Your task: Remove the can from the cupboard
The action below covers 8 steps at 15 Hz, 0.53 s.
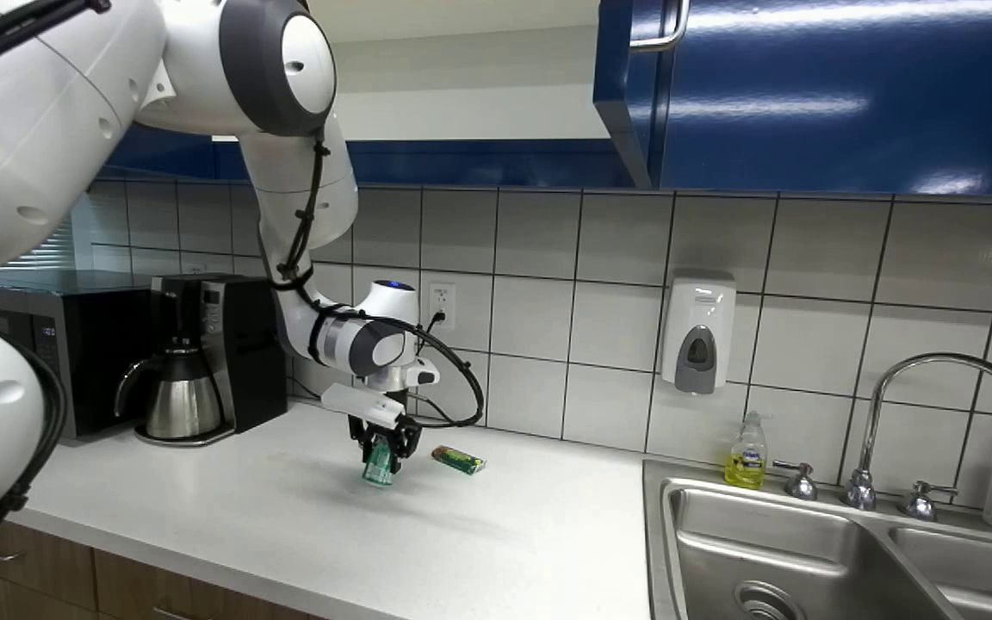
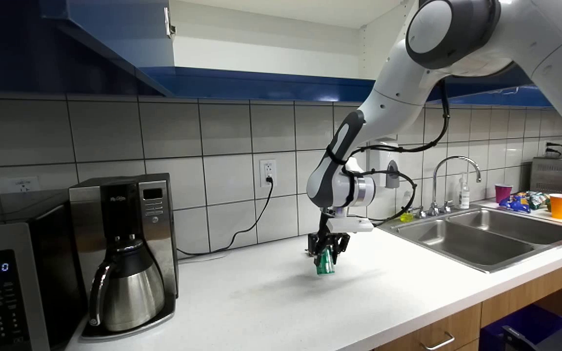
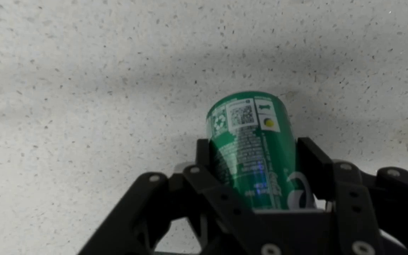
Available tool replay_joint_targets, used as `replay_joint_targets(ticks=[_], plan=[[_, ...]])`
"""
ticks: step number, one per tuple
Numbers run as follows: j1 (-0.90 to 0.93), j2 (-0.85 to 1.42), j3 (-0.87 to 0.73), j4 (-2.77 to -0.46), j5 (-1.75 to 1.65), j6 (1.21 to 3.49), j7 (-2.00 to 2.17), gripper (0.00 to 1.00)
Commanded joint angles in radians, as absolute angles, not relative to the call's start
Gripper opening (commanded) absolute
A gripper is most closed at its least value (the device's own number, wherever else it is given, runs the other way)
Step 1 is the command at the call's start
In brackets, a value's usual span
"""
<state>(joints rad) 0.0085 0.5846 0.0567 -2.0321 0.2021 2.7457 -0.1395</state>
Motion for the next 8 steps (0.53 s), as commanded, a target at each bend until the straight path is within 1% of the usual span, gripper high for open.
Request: replay_joint_targets(ticks=[1,8], plan=[[-0.014,0.607,0.079,-2.007,0.165,2.794,-0.136,0.38],[-0.01,0.633,0.081,-1.998,0.15,2.845,-0.122,0.38]])
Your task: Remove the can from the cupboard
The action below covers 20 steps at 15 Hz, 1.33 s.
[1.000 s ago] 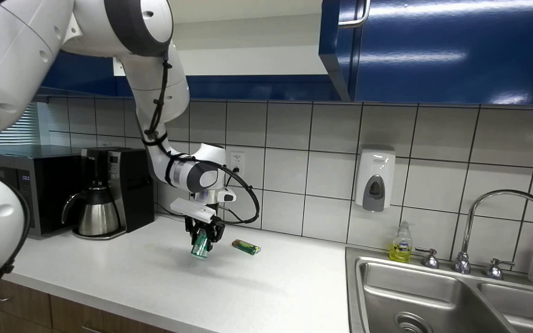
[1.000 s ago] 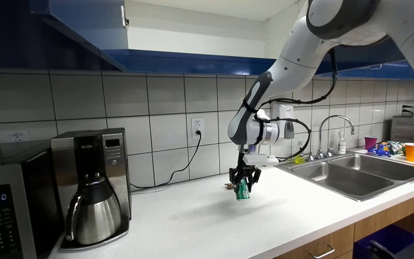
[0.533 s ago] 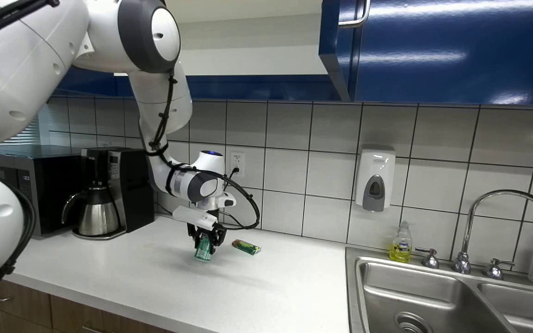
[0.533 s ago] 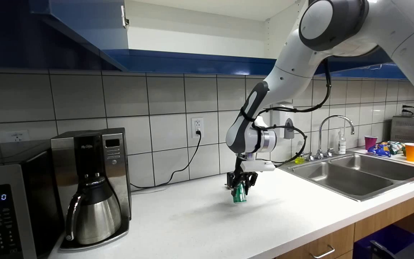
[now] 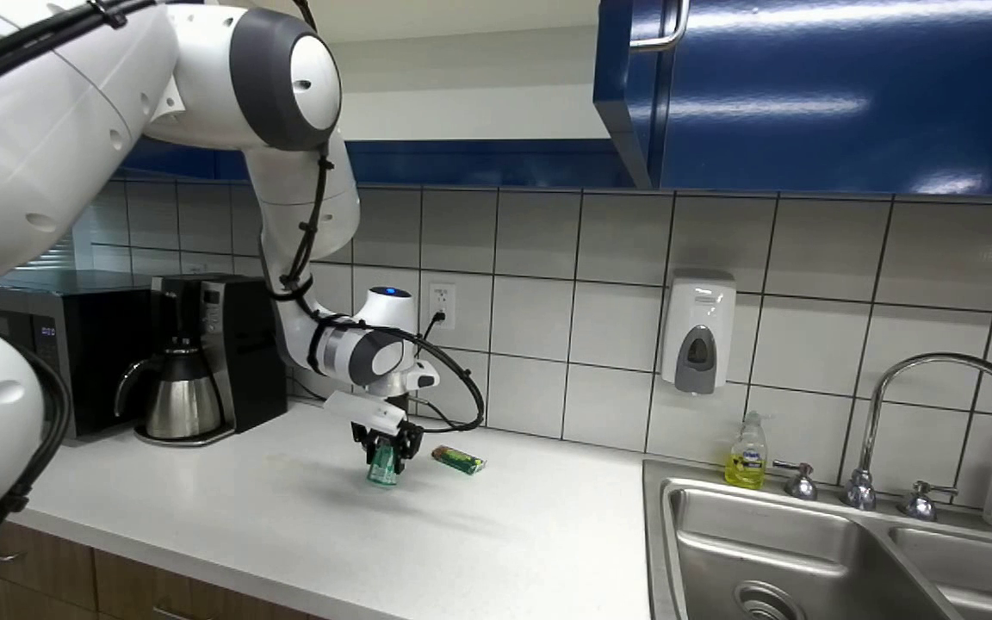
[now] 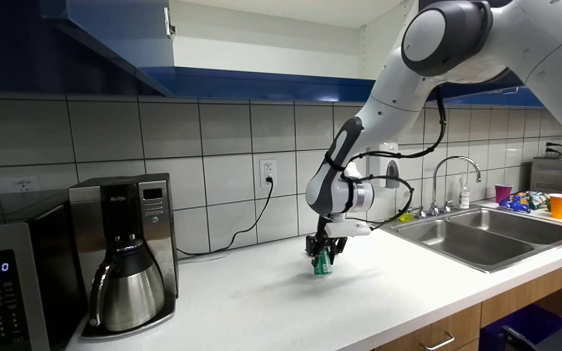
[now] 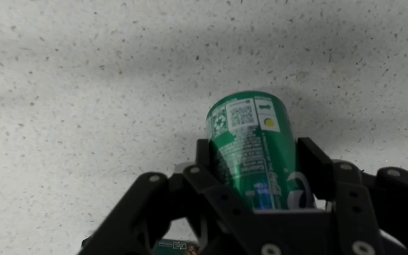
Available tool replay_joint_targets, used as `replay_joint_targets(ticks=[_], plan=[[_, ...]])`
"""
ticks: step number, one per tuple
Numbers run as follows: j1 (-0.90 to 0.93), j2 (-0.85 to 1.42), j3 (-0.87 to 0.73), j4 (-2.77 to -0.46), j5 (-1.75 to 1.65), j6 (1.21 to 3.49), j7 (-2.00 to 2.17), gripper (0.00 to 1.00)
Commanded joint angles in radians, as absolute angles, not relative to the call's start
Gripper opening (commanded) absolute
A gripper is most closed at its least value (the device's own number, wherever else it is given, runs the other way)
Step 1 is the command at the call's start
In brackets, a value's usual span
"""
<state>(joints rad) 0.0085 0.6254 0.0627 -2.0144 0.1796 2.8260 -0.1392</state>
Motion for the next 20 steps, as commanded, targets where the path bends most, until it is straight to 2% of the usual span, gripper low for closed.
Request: replay_joint_targets(ticks=[1,20], plan=[[-0.01,0.636,0.081,-1.997,0.147,2.85,-0.12,0.38],[0.012,0.664,0.068,-2.016,0.106,2.954,-0.092,0.38]])
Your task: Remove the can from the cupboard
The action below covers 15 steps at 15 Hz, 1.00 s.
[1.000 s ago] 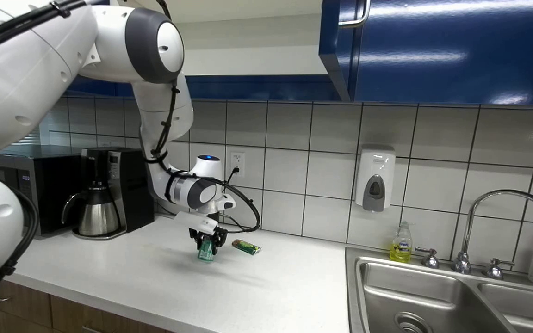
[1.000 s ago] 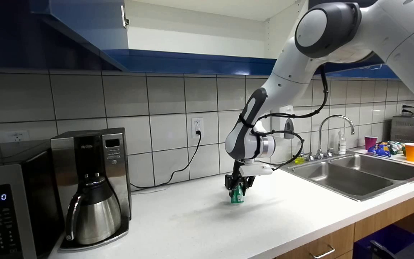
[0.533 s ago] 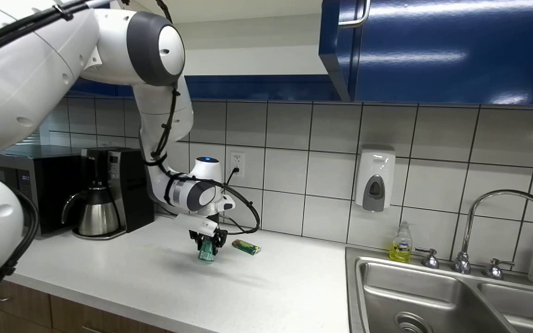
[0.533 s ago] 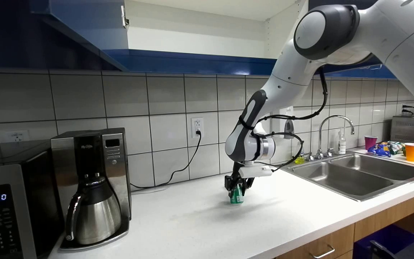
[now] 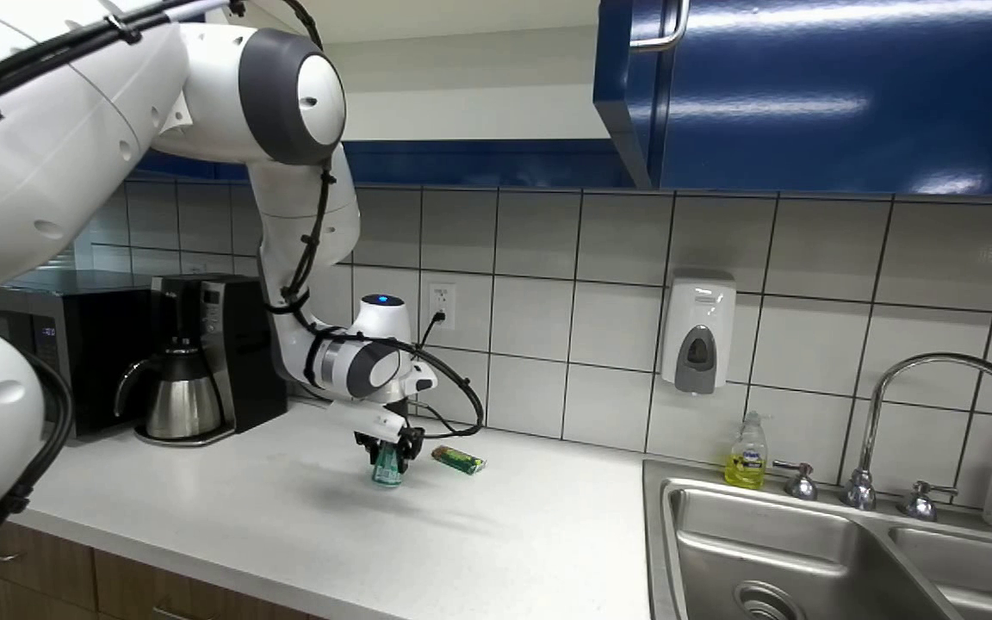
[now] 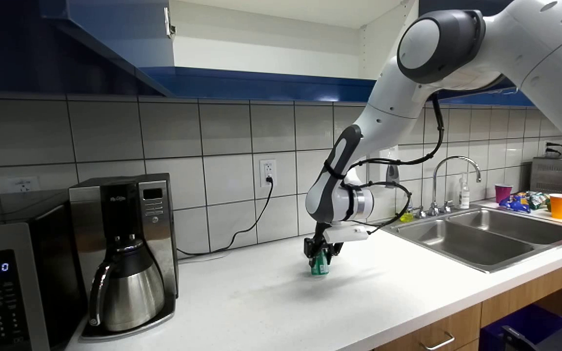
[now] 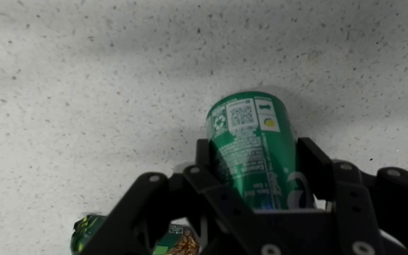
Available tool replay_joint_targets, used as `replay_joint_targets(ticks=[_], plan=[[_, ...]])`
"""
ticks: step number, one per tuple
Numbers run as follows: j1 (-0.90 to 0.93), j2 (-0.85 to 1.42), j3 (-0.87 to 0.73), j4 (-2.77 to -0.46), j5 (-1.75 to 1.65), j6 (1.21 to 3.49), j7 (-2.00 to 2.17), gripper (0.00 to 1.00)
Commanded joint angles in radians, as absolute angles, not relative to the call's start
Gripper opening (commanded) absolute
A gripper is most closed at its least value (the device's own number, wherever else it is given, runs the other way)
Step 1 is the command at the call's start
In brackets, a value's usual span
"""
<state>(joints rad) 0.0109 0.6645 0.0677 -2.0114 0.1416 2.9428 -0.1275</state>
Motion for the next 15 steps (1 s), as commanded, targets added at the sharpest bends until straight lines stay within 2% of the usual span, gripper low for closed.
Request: replay_joint_targets(ticks=[1,2,4,15], plan=[[0.011,0.662,0.069,-2.019,0.102,2.957,-0.093,0.88],[0.013,0.659,0.065,-2.022,0.097,2.954,-0.09,0.89],[0.007,0.649,0.071,-2.032,0.094,2.948,-0.09,0.99],[-0.029,0.555,0.138,-2.128,0.116,2.873,-0.113,1.0]])
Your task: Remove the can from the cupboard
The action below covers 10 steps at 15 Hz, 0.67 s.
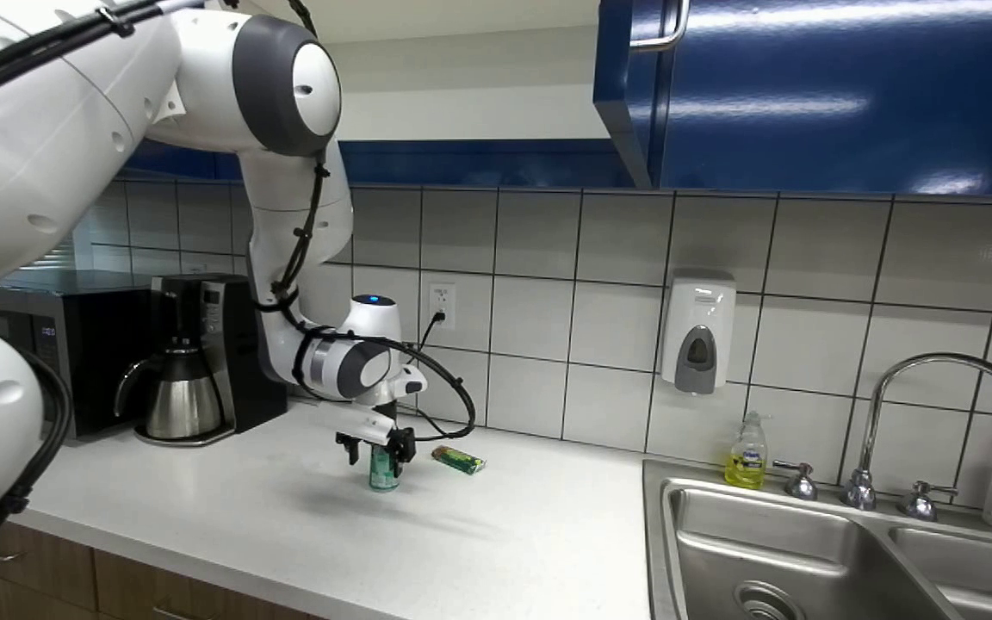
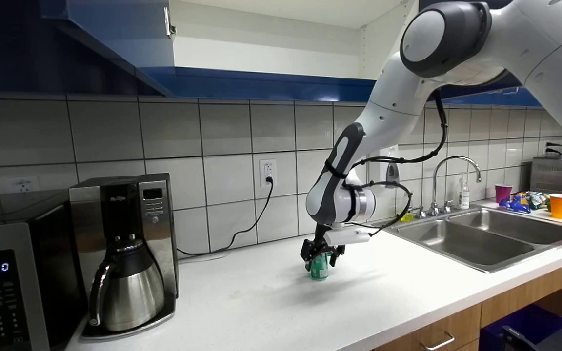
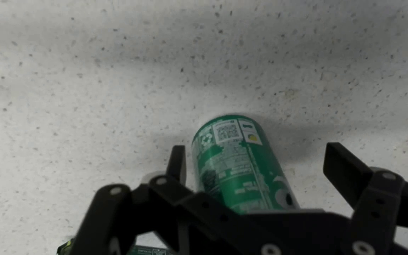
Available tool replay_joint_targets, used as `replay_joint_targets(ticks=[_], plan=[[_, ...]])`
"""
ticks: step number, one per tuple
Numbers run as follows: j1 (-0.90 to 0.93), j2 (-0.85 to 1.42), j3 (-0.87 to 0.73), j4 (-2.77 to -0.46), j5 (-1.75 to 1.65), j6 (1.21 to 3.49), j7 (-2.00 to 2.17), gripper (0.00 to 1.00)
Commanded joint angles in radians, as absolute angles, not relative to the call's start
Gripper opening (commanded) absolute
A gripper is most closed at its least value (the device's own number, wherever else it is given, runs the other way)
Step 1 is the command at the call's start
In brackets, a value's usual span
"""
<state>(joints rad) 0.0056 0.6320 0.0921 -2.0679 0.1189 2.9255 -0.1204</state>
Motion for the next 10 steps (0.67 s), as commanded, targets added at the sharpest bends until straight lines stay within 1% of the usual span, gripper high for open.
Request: replay_joint_targets(ticks=[1,10], plan=[[-0.03,0.541,0.147,-2.14,0.118,2.865,-0.113,1.0],[-0.006,0.348,0.16,-2.243,0.135,2.666,-0.111,1.0]])
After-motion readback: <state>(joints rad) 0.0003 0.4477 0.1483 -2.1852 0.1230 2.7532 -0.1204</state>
